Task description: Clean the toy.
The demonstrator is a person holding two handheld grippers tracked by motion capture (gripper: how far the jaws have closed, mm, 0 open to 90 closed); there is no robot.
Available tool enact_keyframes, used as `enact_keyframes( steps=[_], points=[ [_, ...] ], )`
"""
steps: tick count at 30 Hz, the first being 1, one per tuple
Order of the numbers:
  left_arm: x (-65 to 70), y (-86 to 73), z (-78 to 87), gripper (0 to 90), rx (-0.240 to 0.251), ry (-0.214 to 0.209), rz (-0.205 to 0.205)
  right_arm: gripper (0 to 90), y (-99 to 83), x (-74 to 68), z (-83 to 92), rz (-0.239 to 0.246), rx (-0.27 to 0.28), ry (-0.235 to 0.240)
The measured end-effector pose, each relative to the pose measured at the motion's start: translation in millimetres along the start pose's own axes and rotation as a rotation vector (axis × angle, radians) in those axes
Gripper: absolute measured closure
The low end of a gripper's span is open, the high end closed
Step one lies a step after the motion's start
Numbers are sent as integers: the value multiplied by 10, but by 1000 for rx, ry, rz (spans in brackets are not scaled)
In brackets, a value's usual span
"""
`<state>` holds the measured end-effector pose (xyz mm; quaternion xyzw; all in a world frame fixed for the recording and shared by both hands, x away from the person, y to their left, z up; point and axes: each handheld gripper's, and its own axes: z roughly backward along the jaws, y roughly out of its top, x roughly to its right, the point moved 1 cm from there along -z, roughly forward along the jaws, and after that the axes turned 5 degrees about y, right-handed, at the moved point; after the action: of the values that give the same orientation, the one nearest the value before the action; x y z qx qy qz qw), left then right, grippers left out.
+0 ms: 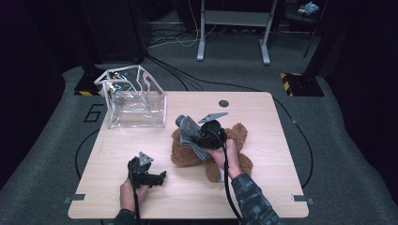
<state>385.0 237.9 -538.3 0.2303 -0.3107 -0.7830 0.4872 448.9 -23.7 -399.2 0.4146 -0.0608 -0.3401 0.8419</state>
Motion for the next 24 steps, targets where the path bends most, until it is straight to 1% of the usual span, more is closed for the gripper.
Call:
enact_keyframes(
  steps=[3,7,9,11,13,14,16,20,22,23,24],
  points=[
    [2,-1,-1,0,1,0,4,768,-75,-76,-22,30,-8,34],
    [-3,0,0,0,0,2,-3,770,-186,-125,-38,24,-10,71],
    [-3,0,0,0,0,2,-2,771,-242,-152,-62,25,-22,85],
    [-4,1,0,0,-1,2,-4,772,-304,-193,-100,23,-45,100],
    [-4,1,-2,0,1,3,-4,773,-364,-219,-146,35,-65,110],
    [-4,1,-1,0,1,4,-4,773,-388,-233,-162,23,-74,113],
    [-5,1,-1,0,1,4,-4,773,-474,-250,-224,20,-109,133],
    [0,1,-5,0,6,5,4,774,-599,-280,-335,13,-162,150],
    [0,1,-5,0,6,5,3,774,-668,-281,-416,22,-189,157],
    [-1,1,-4,0,5,6,0,773,-698,-296,-449,3,-210,159],
    [0,1,-4,0,5,5,3,773,-723,-292,-482,11,-216,155]
  ],
)
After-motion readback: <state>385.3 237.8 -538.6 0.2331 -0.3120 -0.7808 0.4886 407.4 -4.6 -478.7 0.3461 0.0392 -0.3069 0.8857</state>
